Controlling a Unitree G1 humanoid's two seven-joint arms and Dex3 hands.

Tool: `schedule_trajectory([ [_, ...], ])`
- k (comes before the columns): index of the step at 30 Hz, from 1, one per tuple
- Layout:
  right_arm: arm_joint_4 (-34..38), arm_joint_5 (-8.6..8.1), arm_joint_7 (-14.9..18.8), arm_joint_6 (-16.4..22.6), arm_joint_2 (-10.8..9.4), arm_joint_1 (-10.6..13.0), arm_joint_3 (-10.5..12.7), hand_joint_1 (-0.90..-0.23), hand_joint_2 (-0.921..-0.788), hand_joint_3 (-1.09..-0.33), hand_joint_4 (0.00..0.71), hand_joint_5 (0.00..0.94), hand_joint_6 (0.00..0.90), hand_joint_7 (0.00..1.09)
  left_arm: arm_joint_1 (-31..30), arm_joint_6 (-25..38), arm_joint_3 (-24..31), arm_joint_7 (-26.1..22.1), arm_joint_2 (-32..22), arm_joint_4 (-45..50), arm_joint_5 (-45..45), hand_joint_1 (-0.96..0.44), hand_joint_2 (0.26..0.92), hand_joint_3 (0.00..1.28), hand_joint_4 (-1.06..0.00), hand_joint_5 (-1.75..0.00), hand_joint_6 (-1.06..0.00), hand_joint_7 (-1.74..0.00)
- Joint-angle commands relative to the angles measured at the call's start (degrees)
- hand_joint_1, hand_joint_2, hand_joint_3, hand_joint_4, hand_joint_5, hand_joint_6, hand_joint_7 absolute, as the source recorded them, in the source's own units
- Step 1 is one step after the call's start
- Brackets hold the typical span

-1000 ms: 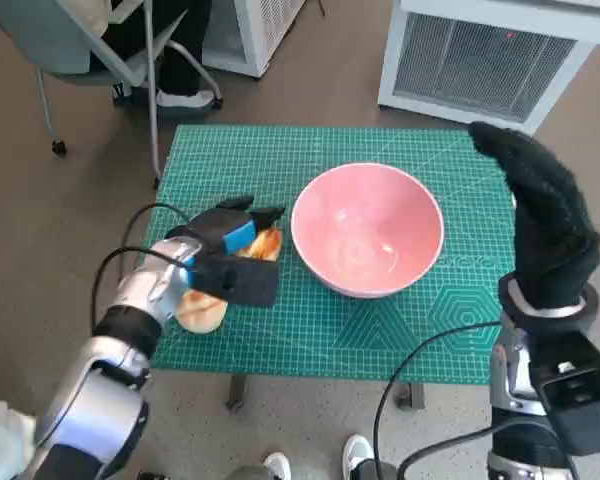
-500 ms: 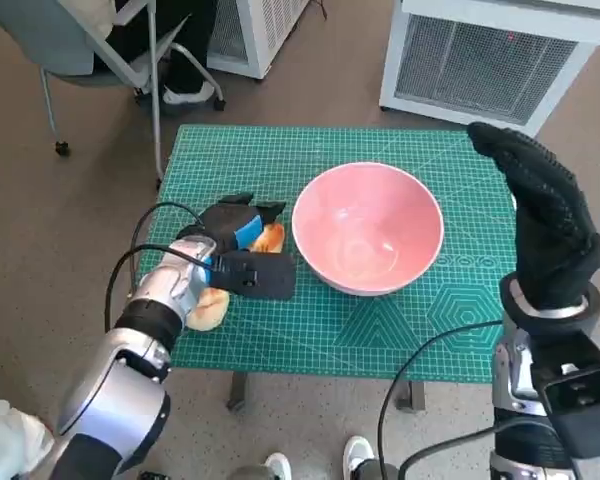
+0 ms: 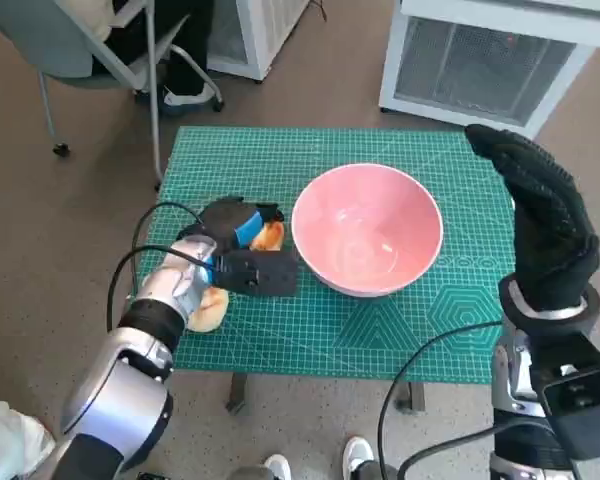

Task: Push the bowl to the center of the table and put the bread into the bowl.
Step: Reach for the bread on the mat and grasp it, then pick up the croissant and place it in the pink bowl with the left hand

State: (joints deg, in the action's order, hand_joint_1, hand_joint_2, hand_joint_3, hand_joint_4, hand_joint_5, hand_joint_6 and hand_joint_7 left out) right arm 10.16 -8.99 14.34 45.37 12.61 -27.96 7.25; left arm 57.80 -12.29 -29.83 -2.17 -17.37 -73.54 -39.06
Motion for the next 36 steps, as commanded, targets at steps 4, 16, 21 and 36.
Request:
schedule_trajectory([
  [4, 0.88, -0.21, 0.33, 0.22, -0.02, 1.30, -0.05, -0.606, -0.921, -0.772, 0.295, 0.002, -0.001, 0.69, 2.37, -3.07, 3.71, -2.31, -3.64, 2.22, 3.78, 0.00, 0.921, 0.10, -0.65, -1.16, -0.58, -1.26],
  [16, 1.04, -0.27, 0.39, 0.33, -0.10, 1.21, -0.17, -0.603, -0.921, -0.773, 0.295, 0.002, -0.001, 0.69, 3.84, -9.03, 11.65, 0.58, -7.41, 16.30, 9.69, 0.00, 0.920, 0.08, -0.69, -1.11, -0.58, -1.26],
  [21, 1.27, -0.66, 0.59, 0.25, 0.01, 0.98, -0.23, -0.603, -0.921, -0.774, 0.295, 0.002, -0.001, 0.69, 2.52, -8.80, 12.97, 0.60, -7.20, 27.02, 9.92, 0.00, 0.920, 0.06, -0.71, -1.10, -0.61, -1.23],
  [36, 0.63, -1.11, 0.87, -0.04, -0.09, 0.95, -0.62, -0.601, -0.921, -0.769, 0.296, 0.002, -0.001, 0.69, 3.22, -12.69, 8.30, -3.41, -1.95, 34.70, 8.05, 0.00, 0.920, 0.05, -0.72, -1.06, -0.63, -1.23],
])
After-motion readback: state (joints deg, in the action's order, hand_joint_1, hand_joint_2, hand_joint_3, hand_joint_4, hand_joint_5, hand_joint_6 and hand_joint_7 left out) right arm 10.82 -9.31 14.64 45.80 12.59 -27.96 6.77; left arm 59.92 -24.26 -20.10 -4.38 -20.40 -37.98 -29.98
